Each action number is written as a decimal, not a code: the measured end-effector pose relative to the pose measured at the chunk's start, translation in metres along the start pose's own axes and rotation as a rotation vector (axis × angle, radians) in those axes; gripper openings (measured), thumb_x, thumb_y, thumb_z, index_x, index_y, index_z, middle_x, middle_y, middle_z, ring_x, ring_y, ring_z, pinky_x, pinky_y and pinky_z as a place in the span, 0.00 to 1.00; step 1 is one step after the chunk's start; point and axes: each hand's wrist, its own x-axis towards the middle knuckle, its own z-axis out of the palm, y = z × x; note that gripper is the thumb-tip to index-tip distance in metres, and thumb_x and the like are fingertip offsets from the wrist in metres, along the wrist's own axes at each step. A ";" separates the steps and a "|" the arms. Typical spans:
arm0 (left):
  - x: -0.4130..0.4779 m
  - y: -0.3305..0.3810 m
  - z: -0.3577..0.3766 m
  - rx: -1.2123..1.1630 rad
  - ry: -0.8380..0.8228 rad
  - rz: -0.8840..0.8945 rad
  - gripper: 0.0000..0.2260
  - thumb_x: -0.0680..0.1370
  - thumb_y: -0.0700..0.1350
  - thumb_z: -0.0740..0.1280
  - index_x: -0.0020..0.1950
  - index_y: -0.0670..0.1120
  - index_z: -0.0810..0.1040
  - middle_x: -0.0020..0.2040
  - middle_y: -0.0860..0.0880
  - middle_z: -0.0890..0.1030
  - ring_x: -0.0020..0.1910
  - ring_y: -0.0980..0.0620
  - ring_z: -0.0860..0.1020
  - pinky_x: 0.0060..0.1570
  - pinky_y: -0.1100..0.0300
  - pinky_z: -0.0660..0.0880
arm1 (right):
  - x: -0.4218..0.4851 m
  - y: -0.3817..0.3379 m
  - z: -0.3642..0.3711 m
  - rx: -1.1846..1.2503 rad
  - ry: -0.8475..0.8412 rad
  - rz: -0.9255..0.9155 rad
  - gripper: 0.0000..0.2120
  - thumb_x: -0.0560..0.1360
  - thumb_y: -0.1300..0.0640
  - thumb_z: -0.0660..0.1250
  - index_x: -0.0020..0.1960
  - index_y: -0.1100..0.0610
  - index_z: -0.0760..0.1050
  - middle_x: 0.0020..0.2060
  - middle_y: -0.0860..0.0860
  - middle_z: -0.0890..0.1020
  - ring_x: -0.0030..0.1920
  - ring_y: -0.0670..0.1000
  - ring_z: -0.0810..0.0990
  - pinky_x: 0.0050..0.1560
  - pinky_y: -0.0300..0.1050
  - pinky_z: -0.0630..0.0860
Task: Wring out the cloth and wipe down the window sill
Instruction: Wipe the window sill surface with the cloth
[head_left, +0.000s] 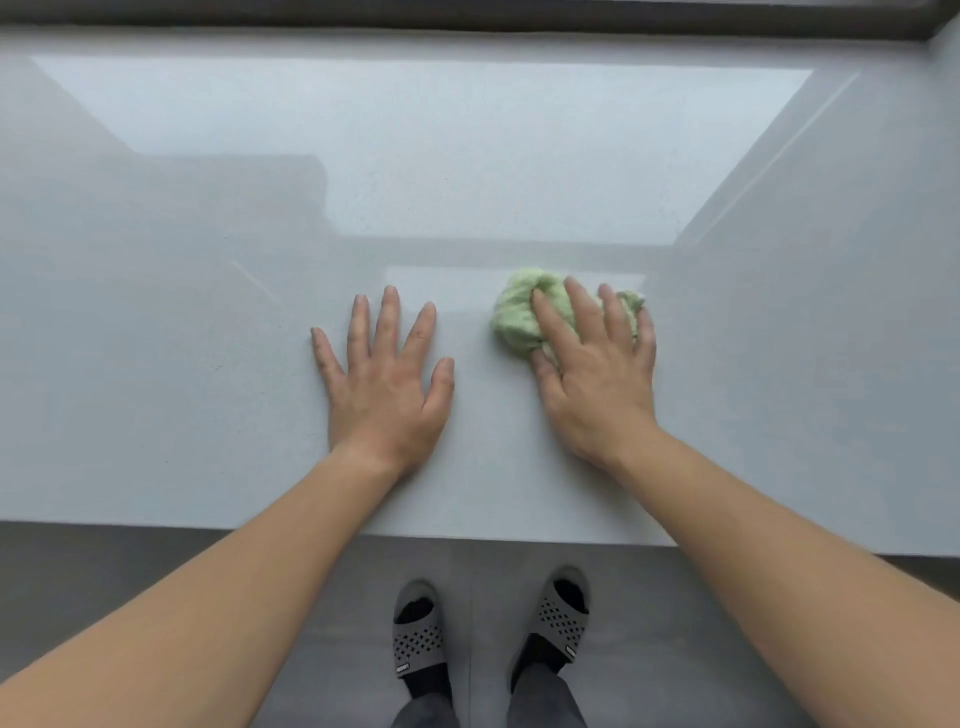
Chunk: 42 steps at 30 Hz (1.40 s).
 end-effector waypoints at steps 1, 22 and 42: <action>0.000 0.000 0.000 0.002 0.001 -0.006 0.28 0.79 0.62 0.45 0.80 0.58 0.50 0.82 0.51 0.44 0.80 0.48 0.38 0.73 0.34 0.37 | -0.008 0.001 0.000 -0.021 -0.028 -0.150 0.27 0.80 0.43 0.50 0.78 0.41 0.52 0.79 0.49 0.56 0.79 0.58 0.50 0.76 0.63 0.43; 0.107 0.038 -0.021 -0.061 0.026 0.046 0.28 0.77 0.60 0.51 0.76 0.52 0.63 0.79 0.43 0.57 0.79 0.42 0.51 0.77 0.41 0.42 | 0.183 0.076 -0.032 0.083 -0.032 0.088 0.27 0.80 0.45 0.54 0.77 0.38 0.53 0.79 0.46 0.54 0.79 0.54 0.49 0.76 0.60 0.41; 0.200 0.072 -0.016 0.006 0.011 -0.031 0.32 0.78 0.65 0.43 0.81 0.57 0.44 0.82 0.48 0.40 0.79 0.45 0.35 0.73 0.34 0.37 | 0.300 0.032 -0.025 0.023 0.042 -0.079 0.25 0.80 0.41 0.53 0.76 0.38 0.56 0.78 0.46 0.58 0.78 0.56 0.52 0.76 0.61 0.42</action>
